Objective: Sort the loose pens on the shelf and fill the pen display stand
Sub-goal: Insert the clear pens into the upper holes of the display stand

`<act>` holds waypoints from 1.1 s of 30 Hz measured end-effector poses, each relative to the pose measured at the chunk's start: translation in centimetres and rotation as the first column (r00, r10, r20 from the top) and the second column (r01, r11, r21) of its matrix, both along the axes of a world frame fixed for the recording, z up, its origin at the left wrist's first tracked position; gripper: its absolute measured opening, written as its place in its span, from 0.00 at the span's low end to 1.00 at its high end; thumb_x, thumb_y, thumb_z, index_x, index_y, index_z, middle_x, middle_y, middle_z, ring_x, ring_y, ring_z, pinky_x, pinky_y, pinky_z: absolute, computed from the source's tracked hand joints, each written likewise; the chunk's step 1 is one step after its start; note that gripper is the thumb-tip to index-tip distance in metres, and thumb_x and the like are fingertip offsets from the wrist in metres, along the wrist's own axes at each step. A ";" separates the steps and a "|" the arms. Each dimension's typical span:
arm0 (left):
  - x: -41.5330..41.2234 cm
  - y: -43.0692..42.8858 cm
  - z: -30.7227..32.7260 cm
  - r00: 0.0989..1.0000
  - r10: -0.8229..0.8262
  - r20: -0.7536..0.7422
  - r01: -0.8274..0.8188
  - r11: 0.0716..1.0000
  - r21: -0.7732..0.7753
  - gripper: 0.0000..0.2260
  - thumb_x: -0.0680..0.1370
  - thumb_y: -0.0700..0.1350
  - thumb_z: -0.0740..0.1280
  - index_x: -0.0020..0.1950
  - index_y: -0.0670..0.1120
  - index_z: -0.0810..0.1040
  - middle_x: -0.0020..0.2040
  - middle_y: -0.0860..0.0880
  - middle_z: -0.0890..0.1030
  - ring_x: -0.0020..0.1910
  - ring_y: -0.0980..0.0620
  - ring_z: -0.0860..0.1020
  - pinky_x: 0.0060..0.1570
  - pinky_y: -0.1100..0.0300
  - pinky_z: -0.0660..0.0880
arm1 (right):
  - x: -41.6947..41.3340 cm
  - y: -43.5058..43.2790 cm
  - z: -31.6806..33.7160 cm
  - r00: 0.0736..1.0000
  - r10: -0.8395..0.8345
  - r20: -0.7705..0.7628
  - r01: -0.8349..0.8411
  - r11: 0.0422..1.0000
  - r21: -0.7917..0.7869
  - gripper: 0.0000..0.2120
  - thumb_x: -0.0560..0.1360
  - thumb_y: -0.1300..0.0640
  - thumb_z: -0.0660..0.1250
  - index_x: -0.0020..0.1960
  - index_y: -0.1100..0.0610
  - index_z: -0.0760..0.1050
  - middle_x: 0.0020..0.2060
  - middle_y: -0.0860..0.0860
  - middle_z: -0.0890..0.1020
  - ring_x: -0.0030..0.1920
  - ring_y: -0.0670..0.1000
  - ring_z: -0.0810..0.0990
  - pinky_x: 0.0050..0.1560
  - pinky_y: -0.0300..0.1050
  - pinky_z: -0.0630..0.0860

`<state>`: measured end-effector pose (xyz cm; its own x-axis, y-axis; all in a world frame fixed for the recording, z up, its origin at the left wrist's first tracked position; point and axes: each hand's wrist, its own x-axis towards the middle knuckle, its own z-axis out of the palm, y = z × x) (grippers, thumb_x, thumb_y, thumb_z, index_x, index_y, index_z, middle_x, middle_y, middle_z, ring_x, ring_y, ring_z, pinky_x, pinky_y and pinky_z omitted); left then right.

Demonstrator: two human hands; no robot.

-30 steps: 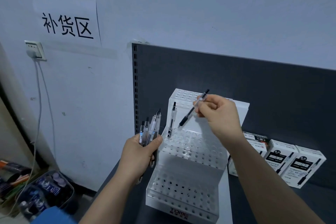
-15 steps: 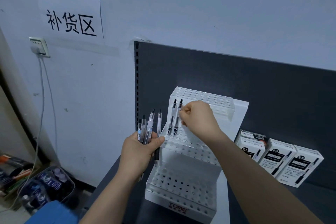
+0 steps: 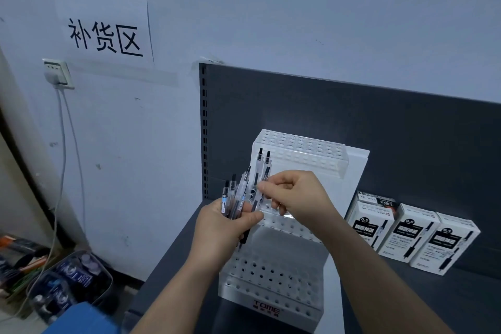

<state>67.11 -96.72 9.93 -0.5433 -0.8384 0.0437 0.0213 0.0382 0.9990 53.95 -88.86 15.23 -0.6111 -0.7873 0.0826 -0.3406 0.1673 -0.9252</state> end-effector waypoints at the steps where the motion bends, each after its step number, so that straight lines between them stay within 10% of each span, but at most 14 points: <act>1: -0.1 0.1 0.0 1.000 -0.017 0.010 0.017 1.000 0.001 0.10 0.66 0.42 0.79 0.41 0.42 0.80 0.28 0.50 0.78 0.24 0.55 0.72 0.27 0.61 0.69 | 0.0 0.1 -0.1 1.000 -0.006 0.006 0.006 1.000 0.002 0.07 0.72 0.56 0.73 0.43 0.60 0.81 0.34 0.59 0.83 0.29 0.49 0.77 0.32 0.43 0.76; 13: -0.6 -0.4 -0.3 0.998 0.053 0.038 -0.054 0.998 0.018 0.14 0.80 0.50 0.60 0.39 0.43 0.67 0.25 0.51 0.66 0.22 0.51 0.62 0.23 0.59 0.60 | -3.1 1.2 2.3 0.941 -0.316 -0.124 0.261 0.906 -0.334 0.07 0.76 0.61 0.68 0.41 0.62 0.81 0.33 0.56 0.83 0.34 0.47 0.82 0.36 0.35 0.79; 20: -0.3 -0.6 -0.3 1.000 0.000 0.022 0.001 0.999 -0.047 0.14 0.80 0.49 0.62 0.42 0.40 0.72 0.24 0.51 0.71 0.22 0.51 0.68 0.27 0.57 0.66 | -3.4 -1.4 0.8 0.846 -0.192 -0.497 0.190 0.980 -0.054 0.13 0.75 0.61 0.65 0.32 0.62 0.77 0.29 0.54 0.81 0.34 0.56 0.81 0.41 0.53 0.79; 33: -0.6 -1.2 -0.4 0.999 0.029 0.021 -0.028 0.998 -0.049 0.14 0.80 0.50 0.63 0.45 0.38 0.75 0.25 0.52 0.76 0.24 0.52 0.71 0.28 0.58 0.69 | -3.4 -2.6 0.6 0.850 -0.113 -0.514 0.218 0.965 0.148 0.14 0.73 0.57 0.65 0.34 0.64 0.79 0.29 0.55 0.82 0.34 0.56 0.82 0.43 0.49 0.80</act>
